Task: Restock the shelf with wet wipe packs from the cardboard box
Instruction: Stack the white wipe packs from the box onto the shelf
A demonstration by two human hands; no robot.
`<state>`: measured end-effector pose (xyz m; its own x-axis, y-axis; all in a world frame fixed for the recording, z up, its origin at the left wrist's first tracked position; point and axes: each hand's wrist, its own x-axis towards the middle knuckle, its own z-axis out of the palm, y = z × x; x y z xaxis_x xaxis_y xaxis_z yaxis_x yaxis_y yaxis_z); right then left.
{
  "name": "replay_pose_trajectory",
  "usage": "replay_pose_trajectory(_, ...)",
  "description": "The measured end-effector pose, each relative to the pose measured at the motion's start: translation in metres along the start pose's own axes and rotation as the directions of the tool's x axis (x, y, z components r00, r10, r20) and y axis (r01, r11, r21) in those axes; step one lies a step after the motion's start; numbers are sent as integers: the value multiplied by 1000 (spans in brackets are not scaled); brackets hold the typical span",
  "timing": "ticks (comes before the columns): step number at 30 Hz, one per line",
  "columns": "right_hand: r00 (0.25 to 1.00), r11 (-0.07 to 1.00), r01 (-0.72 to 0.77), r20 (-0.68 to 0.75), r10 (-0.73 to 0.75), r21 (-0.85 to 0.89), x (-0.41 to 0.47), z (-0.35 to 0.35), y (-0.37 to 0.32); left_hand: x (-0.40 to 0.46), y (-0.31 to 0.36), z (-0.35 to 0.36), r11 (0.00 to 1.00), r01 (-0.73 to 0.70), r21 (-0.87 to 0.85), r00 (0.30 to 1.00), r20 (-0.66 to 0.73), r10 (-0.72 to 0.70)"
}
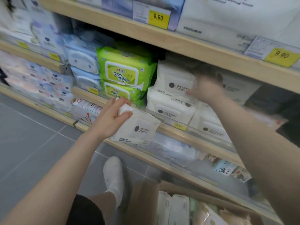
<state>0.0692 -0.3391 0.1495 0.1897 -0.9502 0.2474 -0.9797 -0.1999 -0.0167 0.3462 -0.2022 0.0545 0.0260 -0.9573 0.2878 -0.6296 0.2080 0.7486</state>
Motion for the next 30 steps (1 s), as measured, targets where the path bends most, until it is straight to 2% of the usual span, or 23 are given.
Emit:
replay_pose_trajectory(4, 987, 990, -18, -163, -5, -140, -23, 22, -15, -6, -2, 3, 1000, 15, 7, 1000, 15, -15)
replay_pose_trajectory(9, 959, 996, -16, -283, -8, -83, -17, 45, -16, -5, -2, 4, 1000, 31, 0, 999, 26, -31)
replay_pose_trajectory(13, 971, 997, -75, -227, 68, -25, 12, 55, -14, -3, -4, 7, 999, 52, 5, 998, 19, -52)
replay_pose_trajectory(17, 971, 996, -87, -223, 82, -12, 22, 64, -13, -1, -6, 7, 998, 62, -12, 998, 10, -62)
replay_pose_trajectory(22, 989, 995, -55, -141, 43, -83, 18, 51, -14, -4, -3, 6, 995, 87, -47, 996, 12, -86)
replay_pose_trajectory(25, 977, 997, 60, -203, -70, -56, -19, 44, -14, -10, 5, 6, 991, 86, -104, 996, 28, -84)
replay_pose_trajectory(26, 973, 988, 147, -184, -137, 39, -38, 43, -13, -11, 10, 8, 988, 81, -132, 996, 44, -76)
replay_pose_trajectory(27, 972, 952, 229, -107, -211, 203, -58, 38, -12, -13, 17, 9, 983, 75, -166, 996, 63, -66)
replay_pose_trajectory(28, 957, 888, 251, 38, -287, 384, -78, 32, -12, -15, 24, 12, 977, 71, -200, 995, 86, -55)
replay_pose_trajectory(29, 907, 830, 216, 209, -366, 514, -96, 25, -12, -17, 33, 17, 969, 65, -238, 993, 114, -39)
replay_pose_trajectory(30, 835, 806, 174, 349, -425, 565, -111, 20, -11, -18, 42, 23, 959, 60, -277, 990, 143, -21)
